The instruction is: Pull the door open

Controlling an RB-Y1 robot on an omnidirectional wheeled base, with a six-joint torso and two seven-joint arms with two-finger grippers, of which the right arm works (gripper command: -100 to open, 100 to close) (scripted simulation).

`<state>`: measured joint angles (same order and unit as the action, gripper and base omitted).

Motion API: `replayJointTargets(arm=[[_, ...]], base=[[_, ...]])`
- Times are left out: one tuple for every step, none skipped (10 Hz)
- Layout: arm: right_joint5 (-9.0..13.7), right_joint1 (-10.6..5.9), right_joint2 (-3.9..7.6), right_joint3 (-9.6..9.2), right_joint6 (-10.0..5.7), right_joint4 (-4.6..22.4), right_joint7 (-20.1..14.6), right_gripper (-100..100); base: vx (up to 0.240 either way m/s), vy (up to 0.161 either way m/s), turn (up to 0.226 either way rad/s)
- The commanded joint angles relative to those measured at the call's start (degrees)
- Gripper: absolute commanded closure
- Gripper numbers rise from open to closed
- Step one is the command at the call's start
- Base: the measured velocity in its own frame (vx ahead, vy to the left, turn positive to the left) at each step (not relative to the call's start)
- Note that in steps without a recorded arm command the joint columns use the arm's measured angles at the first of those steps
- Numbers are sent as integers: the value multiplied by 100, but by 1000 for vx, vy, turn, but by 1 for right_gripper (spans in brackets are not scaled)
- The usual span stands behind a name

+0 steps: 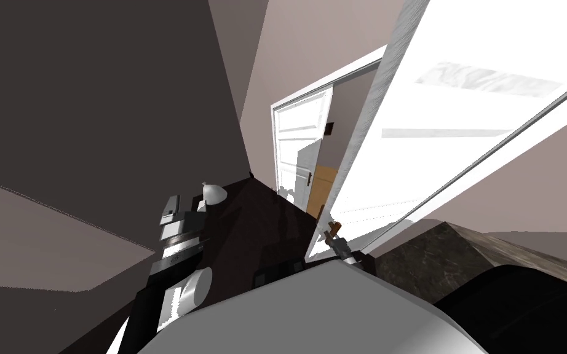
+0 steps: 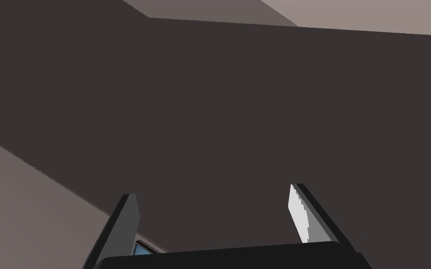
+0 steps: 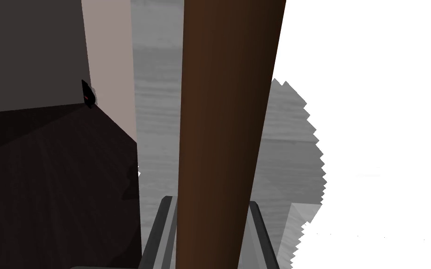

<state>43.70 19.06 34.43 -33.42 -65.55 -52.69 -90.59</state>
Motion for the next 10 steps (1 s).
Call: replayJointTargets(arm=[[-79, 114, 44, -105, -220, 10, -52, 100], [-133, 155, 68, -179, -364, 81, -107, 100], [-192, 199, 93, -257, -519, 158, -166, 100], [-252, 245, 119, -339, -680, 238, -226, 100], [-313, 292, 145, -422, -842, 319, -288, 100], [-374, 338, 171, -504, -986, 398, -349, 100], [-432, 381, 196, -582, -1136, 475, -407, 100], [-486, 422, 219, -655, -1300, 546, -461, 100], [-534, 459, 240, -721, -1428, 610, -510, 100], [-575, 490, 257, -776, -1538, 664, -551, 100]], base=[[-34, -2, 10], [-34, -9, 16], [-42, -14, 3], [-53, -13, 2], [-58, -28, 11], [-75, -33, 16], [-82, -28, 6], [-79, -40, 4], [-80, -41, 1], [-82, -66, 3]])
